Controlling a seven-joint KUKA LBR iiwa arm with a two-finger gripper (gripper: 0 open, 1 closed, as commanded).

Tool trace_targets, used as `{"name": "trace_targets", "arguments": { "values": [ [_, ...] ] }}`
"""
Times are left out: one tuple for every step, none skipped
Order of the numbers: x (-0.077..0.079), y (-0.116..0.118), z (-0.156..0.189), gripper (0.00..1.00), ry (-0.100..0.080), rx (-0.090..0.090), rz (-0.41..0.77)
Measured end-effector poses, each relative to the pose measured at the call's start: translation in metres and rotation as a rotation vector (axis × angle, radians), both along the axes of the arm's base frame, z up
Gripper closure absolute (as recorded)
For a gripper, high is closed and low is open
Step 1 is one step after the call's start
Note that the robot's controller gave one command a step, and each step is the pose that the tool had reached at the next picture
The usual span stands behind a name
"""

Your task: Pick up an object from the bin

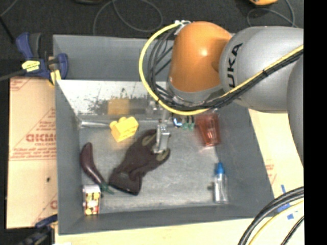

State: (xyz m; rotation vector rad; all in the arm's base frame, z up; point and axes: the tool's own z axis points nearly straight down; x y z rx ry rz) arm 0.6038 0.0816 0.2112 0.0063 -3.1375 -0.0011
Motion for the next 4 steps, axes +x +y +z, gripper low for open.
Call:
{"name": "trace_targets", "arguments": {
  "values": [
    [0.001,0.0,0.005,0.0,-0.008,0.001,-0.002],
    [0.002,0.003,-0.042,0.0,-0.013,0.002,-0.049],
    [-0.003,-0.009,-0.089,0.0,-0.008,0.001,-0.235],
    [-0.017,-0.011,-0.122,0.0,-0.015,0.002,-0.254]
  ]
}}
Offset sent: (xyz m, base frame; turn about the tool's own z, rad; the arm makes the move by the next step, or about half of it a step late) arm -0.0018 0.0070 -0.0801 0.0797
